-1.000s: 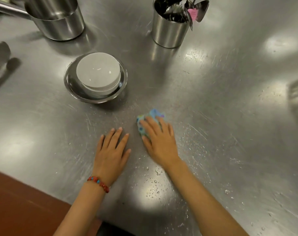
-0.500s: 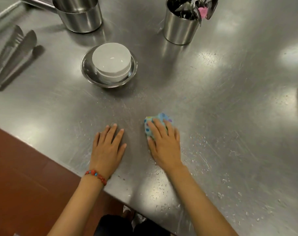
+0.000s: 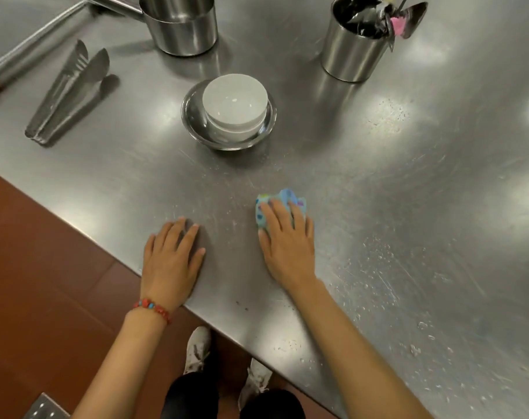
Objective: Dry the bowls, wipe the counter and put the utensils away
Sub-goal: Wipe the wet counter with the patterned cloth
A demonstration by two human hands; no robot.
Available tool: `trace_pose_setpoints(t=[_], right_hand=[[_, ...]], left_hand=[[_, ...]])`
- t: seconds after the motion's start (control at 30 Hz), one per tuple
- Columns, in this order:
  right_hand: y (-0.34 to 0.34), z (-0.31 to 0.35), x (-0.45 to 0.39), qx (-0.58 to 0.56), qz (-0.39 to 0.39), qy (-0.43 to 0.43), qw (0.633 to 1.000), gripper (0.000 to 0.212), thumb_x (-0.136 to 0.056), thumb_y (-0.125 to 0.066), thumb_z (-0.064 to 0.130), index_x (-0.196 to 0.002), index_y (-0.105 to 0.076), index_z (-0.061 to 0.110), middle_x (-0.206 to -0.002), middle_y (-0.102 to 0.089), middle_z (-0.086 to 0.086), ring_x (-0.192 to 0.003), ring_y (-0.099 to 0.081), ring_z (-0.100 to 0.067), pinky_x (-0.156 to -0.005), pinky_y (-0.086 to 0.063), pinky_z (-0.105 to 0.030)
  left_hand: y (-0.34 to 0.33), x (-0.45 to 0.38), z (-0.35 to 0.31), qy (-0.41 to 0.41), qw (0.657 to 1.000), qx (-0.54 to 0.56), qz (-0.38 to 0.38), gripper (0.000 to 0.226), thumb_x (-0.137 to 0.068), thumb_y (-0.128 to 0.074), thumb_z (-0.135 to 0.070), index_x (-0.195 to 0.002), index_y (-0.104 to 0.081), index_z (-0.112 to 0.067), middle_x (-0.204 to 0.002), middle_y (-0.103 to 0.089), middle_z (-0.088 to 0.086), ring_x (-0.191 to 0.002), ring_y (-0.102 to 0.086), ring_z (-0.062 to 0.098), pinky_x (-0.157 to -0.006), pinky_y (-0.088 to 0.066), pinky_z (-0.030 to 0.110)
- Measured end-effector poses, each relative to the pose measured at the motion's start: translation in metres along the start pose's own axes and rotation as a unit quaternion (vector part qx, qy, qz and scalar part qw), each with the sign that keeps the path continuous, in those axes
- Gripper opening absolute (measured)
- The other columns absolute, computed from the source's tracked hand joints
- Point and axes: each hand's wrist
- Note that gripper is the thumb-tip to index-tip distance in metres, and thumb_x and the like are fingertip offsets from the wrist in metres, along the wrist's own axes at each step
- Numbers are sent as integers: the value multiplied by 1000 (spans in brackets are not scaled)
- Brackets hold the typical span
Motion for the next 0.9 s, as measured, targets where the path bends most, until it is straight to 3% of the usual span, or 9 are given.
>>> trace_pose_setpoints(t=[0.1,0.2,0.3,0.43,0.53,0.63,0.8,0.9], right_hand=[[-3,-1,-5,10,-17,13,1000,47,-86,-58,31,-130,-49,20,-135,-53,-2,-126,-46,-30,-99,-40,-47],[0,-4,-60,-1,3,-27,1000,46,-91,-46,32,-136,-40,22,-143,-42,0,-133,-33,-28,-108,-26,-45],[-2,2,-104,14,5,-100,995,48,-94,-38,34,-140,-31,23,-148,-33,2,-137,-23,-26,-108,-22,-46],[-8,27,-69,1,5,-98,995,47,-95,-38,34,-140,-32,24,-149,-32,2,-138,-22,-26,-109,-20,-47],[-17,65,-9,-1,-5,-70,998,45,-92,-47,31,-135,-42,21,-144,-42,-2,-133,-34,-28,-106,-28,-48],[-19,77,-2,3,-10,-73,997,44,-89,-53,30,-131,-48,19,-138,-49,-3,-129,-42,-29,-104,-33,-48],[-18,73,-67,17,19,-123,992,47,-94,-38,34,-140,-31,25,-149,-31,3,-137,-23,-24,-111,-17,-45],[-23,91,-52,3,13,-141,990,47,-95,-36,34,-141,-30,25,-151,-28,2,-138,-20,-25,-111,-16,-47]], left_hand=[[0,0,12,-13,1000,-3,6,69,-89,-21,-48,-119,-57,2,-129,-52,26,-120,-46,47,-95,-36,61],[1,1,19,-37,999,-4,8,78,-93,-7,-51,-116,-60,2,-126,-55,26,-116,-49,47,-93,-38,60],[2,0,25,-60,998,-5,12,65,-93,-20,-44,-114,-61,1,-123,-57,26,-113,-52,47,-90,-40,62],[6,-1,40,-98,995,-7,12,60,-92,-24,-41,-113,-62,-1,-121,-59,24,-111,-55,45,-90,-41,60],[10,-6,54,-106,994,0,9,51,-85,-33,-33,-115,-63,-3,-123,-58,22,-114,-53,43,-93,-39,59],[17,-13,73,-90,996,12,-1,53,-86,-31,-34,-118,-60,-4,-128,-55,21,-119,-49,41,-98,-34,57],[20,-21,93,-99,995,6,-8,55,-85,-30,-34,-119,-59,-2,-128,-55,23,-119,-49,42,-98,-34,57],[18,-19,96,-110,994,4,-14,53,-86,-31,-33,-119,-59,-2,-127,-55,23,-118,-50,42,-98,-35,58]])
Point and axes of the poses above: each hand's wrist, its own x-axis away from the middle knuckle, its own y-axis out of the back of the hand, z = x × y
